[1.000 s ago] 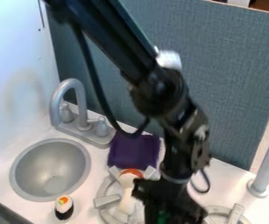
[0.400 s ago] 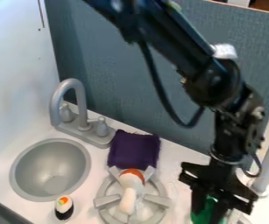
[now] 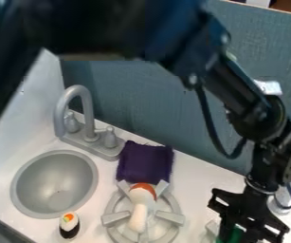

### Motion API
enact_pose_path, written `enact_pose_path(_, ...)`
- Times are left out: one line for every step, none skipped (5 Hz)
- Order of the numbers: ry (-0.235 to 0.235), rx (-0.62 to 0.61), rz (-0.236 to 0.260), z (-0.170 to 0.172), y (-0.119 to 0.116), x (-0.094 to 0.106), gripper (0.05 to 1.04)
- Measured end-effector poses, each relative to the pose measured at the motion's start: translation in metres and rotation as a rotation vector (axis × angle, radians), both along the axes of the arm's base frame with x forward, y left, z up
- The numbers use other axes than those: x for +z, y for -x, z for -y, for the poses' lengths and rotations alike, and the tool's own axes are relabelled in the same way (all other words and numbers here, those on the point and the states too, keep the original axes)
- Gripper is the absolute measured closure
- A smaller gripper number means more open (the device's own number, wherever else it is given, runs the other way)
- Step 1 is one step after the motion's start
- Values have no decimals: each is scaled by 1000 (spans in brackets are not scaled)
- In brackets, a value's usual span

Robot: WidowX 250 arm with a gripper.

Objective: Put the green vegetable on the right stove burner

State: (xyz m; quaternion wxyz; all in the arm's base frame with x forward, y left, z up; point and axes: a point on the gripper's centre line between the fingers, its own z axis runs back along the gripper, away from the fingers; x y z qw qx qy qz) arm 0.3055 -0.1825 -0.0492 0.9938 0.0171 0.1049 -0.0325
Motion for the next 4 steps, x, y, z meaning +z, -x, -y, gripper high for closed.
enact_pose_path(-2, -29, -4, 14, -4, -9, 698)
enact_pose_path(-1, -32, -12, 21, -10, -15, 698)
enact_pose_path(10, -36, -24, 23, -10, -21, 698)
enact_pose_path(1, -23, -8, 22, -13, -22, 590)
